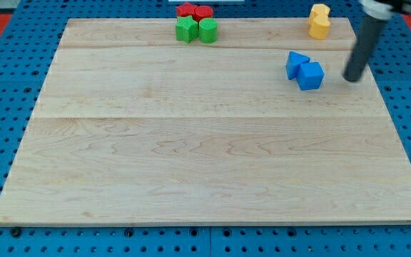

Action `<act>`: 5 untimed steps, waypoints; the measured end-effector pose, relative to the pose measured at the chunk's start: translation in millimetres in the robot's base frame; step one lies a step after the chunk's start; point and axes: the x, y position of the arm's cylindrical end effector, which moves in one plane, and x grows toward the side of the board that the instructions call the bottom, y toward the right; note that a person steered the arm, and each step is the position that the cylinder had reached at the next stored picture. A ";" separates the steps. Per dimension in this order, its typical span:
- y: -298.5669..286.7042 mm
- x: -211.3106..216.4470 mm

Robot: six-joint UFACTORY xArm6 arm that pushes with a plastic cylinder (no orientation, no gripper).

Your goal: Move the blue cube along with blue triangle towards top

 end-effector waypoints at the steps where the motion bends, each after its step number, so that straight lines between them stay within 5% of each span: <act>1: -21.9 39.5; 3: -112.5 -60.8; 5: -121.4 -80.4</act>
